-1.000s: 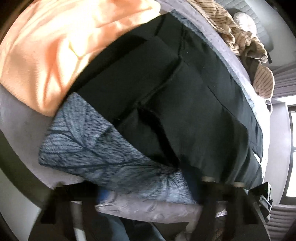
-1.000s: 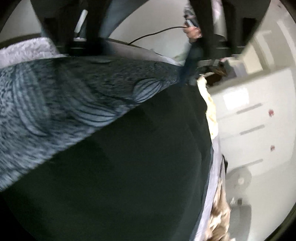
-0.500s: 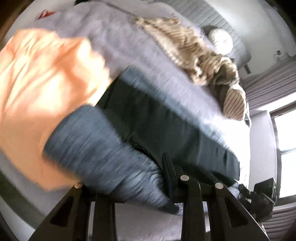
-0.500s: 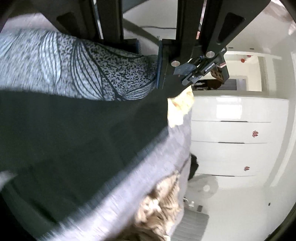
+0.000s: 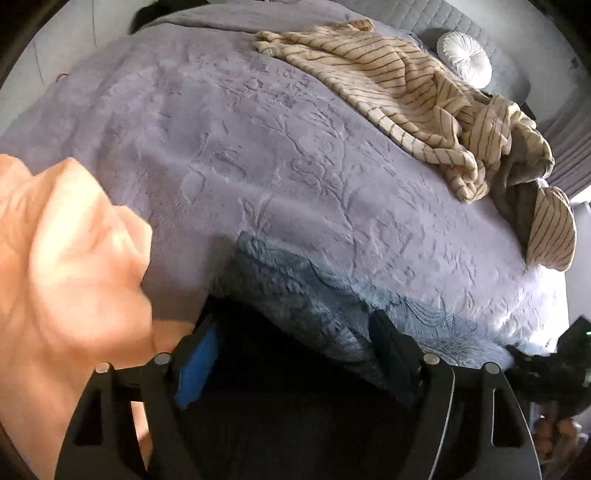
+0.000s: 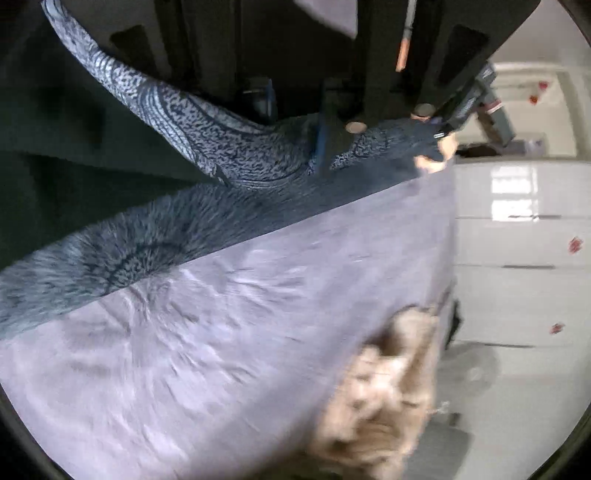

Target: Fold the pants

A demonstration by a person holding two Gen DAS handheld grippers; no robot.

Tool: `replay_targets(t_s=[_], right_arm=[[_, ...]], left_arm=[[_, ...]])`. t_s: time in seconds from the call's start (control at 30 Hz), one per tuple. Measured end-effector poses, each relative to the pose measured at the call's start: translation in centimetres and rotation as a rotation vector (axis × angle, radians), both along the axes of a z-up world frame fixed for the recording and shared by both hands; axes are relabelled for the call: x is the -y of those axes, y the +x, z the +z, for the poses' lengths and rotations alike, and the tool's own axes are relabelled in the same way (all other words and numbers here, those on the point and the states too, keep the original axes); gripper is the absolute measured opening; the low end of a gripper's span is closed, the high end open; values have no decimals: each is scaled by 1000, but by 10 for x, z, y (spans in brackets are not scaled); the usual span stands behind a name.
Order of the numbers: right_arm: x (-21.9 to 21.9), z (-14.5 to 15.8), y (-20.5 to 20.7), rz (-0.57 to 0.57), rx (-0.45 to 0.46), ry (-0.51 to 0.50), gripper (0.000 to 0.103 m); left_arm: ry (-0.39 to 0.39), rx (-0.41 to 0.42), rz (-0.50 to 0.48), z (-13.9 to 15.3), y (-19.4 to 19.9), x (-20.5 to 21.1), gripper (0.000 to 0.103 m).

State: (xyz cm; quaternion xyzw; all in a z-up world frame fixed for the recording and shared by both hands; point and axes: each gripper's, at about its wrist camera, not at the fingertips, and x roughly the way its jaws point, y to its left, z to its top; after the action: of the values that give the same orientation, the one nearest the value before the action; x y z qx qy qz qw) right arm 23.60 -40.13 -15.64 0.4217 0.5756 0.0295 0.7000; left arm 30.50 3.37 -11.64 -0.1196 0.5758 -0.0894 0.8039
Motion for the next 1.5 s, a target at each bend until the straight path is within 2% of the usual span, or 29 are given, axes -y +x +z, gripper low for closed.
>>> replay_targets(t_s=[0.07,0.1,0.13,0.2,0.33,0.37,0.5,0.57,0.67,0.73,0.9,0.97,1.07,1.17,1.27,1.3,1.33,1.37,1.4,1.5], right_arm=[[0,-8,1,-22,-2,-6,29],[-2,-5,-1,-31,14,1,40],[-4,1,-3,-31,27,8,61],[-8,21,-9,-17,53,-1,81],[-12,61,-37,20,78,-57,81],[-11,66,-41,20,78,-67,81],[11,93,-104,-1,55,-192,81],[30,102,-143,-46,27,-233,81],[77,109,-207,-159,-26,-243,81],[112,115,-249,-229,-56,-278,81],[191,124,-340,-336,-115,-360,81],[210,121,-363,-347,-132,-344,81],[230,103,-391,-331,-134,-222,81],[226,76,-398,-287,-132,-82,80],[223,54,-402,-284,-82,90,76],[222,45,-401,-285,-83,133,63],[222,38,-401,-288,-93,161,29],[221,31,-402,-296,-102,202,19],[222,29,-403,-328,-87,261,14],[225,55,-399,-380,44,371,13]], left_arm=[[2,7,-17,8,2,-4,80],[13,22,-25,14,0,-6,80],[39,48,-42,24,-2,-7,80],[64,74,-84,38,-9,-4,80],[80,70,-202,48,-29,19,80],[77,56,-249,47,-37,33,80],[47,25,-433,42,-78,97,80],[-10,-21,-523,37,-101,139,80],[-85,-81,-633,34,-136,206,80],[-128,-110,-690,33,-157,249,84],[-201,-216,-723,23,-196,333,84],[-202,-256,-725,14,-212,363,84],[-162,-289,-717,1,-221,389,84],[-146,-308,-680,-6,-227,402,84],[-152,-326,-652,-16,-226,404,84],[-156,-331,-649,-17,-225,401,84],[-161,-334,-648,-17,-225,402,80],[-160,-336,-650,-16,-224,400,74],[-162,-343,-659,-12,-223,402,66],[-211,-307,-663,15,-212,401,66]])
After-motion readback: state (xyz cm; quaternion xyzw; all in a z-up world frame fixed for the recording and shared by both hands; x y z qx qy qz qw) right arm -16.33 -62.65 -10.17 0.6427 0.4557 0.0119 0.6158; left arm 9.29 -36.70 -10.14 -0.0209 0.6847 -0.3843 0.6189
